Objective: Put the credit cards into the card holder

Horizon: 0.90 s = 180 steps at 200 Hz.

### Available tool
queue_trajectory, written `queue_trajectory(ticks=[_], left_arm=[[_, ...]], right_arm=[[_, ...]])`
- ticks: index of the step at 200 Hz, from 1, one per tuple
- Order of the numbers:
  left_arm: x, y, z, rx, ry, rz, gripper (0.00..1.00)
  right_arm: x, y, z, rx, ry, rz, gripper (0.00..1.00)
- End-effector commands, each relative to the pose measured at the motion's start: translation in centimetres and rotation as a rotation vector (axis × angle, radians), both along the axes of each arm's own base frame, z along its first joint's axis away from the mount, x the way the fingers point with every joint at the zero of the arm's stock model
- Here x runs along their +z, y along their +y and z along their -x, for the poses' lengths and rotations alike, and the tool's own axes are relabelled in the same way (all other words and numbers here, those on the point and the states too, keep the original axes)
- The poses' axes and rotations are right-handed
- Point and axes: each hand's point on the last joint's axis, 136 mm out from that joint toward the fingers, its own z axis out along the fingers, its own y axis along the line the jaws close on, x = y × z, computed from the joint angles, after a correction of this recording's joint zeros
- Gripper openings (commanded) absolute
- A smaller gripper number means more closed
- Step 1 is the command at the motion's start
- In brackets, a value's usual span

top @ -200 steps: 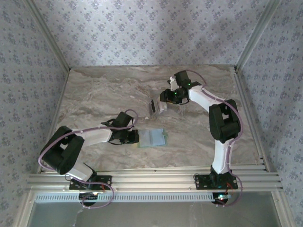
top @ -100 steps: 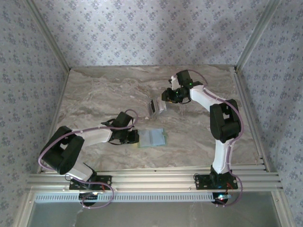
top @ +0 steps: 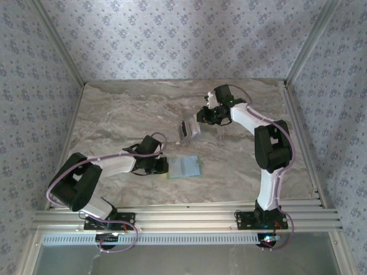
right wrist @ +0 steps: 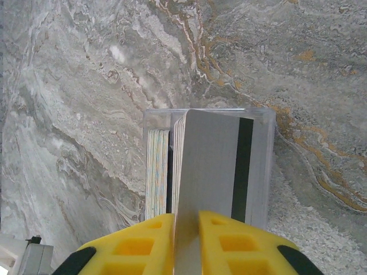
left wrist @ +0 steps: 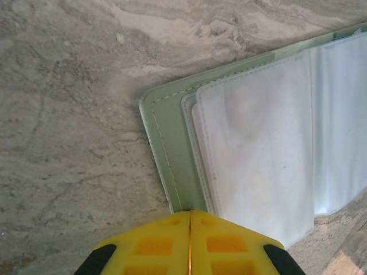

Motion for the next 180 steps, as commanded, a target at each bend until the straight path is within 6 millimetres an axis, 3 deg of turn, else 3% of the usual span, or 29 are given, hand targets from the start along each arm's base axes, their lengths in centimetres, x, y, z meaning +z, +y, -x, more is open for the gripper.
queue_trajectory(ticks=[1,114,180], left_arm=[[-1.7,0.6,1.2,-0.011,0.043,-0.039,0.08],[-1.6,0.7,1.1,-0.01,0.037,-0.04,0.07],[2.7,0.8,-0.1,0.024,-0.082,0.009,0.1]], right_arm=[[0.6,-0.3,0.4,-0.002,0.003,-0.004,0.19],[0.4,-2.5,0.4,-0.047,-0.008,0.111,0.09],[-0.5,-3.1,0.5,-0.057,0.006,0.152,0.03]])
